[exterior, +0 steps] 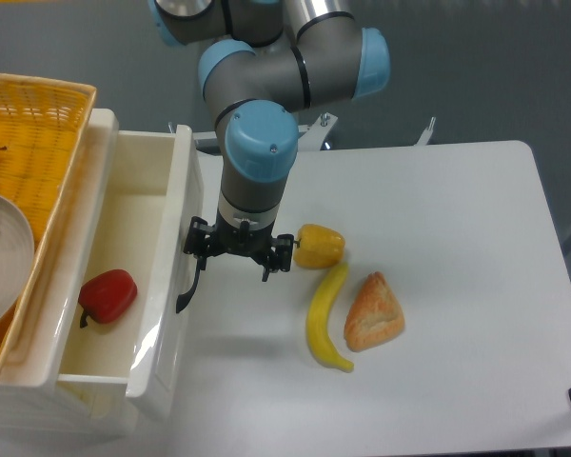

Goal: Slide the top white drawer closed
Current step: 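Keep pushing the drawer front until the drawer is shut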

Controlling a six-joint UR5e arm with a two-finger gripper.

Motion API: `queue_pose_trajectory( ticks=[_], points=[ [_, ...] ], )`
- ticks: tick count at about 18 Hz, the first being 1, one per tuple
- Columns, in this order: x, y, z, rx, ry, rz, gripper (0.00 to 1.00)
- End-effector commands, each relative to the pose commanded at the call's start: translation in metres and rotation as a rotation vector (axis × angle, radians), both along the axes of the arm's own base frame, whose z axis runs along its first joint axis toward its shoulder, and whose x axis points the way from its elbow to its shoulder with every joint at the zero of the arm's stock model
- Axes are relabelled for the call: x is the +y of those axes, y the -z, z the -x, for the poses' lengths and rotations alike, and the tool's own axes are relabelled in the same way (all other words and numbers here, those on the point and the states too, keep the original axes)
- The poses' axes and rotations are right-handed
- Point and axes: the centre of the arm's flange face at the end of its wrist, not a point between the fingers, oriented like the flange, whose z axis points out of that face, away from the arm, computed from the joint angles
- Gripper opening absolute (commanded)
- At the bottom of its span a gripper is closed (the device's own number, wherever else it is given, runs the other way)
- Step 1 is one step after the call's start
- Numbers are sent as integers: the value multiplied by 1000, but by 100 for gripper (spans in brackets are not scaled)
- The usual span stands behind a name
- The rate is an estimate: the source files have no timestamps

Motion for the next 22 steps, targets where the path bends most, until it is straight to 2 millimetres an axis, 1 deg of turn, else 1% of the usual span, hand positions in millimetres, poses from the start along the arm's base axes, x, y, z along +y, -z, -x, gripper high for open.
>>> queue_pose_trajectory(
  ticks=[3, 5, 7, 12, 14, 22],
  points=[
    [1, 1, -2, -7, 3, -2, 100],
    [0, -5, -6, -2, 6, -10, 100],
    [0, -7, -6, -1, 5, -13, 100],
    [1, -8, -10, -7, -7, -7, 100],
    [4, -8, -17, -7, -5, -8, 100],
    [10, -9, -28, -10, 5, -7, 100]
  ],
)
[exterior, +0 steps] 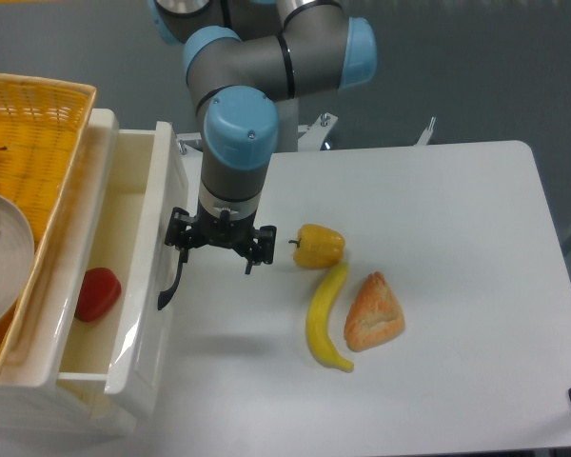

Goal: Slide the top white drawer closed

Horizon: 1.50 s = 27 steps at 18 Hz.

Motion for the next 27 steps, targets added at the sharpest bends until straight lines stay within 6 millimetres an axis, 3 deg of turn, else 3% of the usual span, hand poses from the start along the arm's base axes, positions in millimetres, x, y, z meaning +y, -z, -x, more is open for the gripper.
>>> queue_pose_trajectory(
  ticks=[15, 27],
  points=[
    [11, -9, -30, 1, 7, -7, 100],
    [17, -12, -42, 1, 20, -14, 100]
  ],
)
